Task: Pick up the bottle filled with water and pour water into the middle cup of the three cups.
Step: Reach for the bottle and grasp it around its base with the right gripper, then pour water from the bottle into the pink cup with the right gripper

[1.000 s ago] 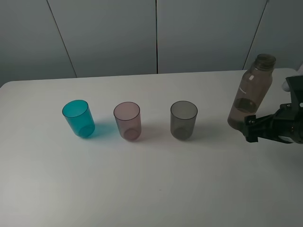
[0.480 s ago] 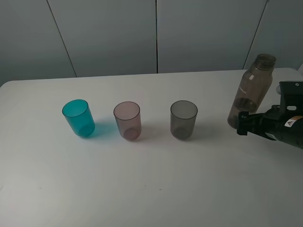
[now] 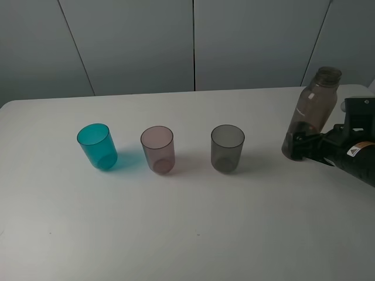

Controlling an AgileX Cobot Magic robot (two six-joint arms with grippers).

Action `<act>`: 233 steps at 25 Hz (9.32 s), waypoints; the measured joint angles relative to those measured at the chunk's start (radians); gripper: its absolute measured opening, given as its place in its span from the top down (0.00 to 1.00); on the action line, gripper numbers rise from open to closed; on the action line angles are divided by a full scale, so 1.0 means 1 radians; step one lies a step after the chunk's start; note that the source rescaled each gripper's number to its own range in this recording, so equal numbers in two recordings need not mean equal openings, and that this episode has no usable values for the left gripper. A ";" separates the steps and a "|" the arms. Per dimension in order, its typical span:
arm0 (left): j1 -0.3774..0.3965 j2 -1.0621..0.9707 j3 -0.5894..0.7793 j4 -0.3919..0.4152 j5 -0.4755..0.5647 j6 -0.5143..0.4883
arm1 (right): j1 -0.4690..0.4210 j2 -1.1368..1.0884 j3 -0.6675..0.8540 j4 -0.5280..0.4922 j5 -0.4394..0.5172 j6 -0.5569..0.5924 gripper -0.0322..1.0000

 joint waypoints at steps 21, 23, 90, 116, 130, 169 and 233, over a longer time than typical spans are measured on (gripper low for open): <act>0.000 0.000 0.000 0.000 0.000 0.000 | 0.000 0.139 -0.002 -0.043 -0.284 0.021 0.00; 0.000 0.000 0.000 0.000 0.000 0.000 | 0.000 0.155 -0.002 -0.043 -0.304 0.027 0.00; 0.000 0.000 0.000 0.000 0.000 -0.006 | 0.000 0.255 -0.134 -0.022 -0.323 0.045 0.00; 0.000 0.000 0.000 0.000 0.000 -0.006 | 0.000 0.226 -0.134 -0.009 -0.295 0.046 0.95; 0.000 0.000 0.000 0.000 0.000 -0.006 | 0.000 -0.011 -0.392 -0.322 0.045 0.077 0.95; 0.000 0.000 0.000 0.000 0.000 0.000 | 0.233 0.415 -1.035 -0.900 0.195 0.053 0.95; 0.000 0.000 0.000 0.000 0.000 0.000 | 0.240 0.435 -0.965 -0.805 0.193 -0.977 0.95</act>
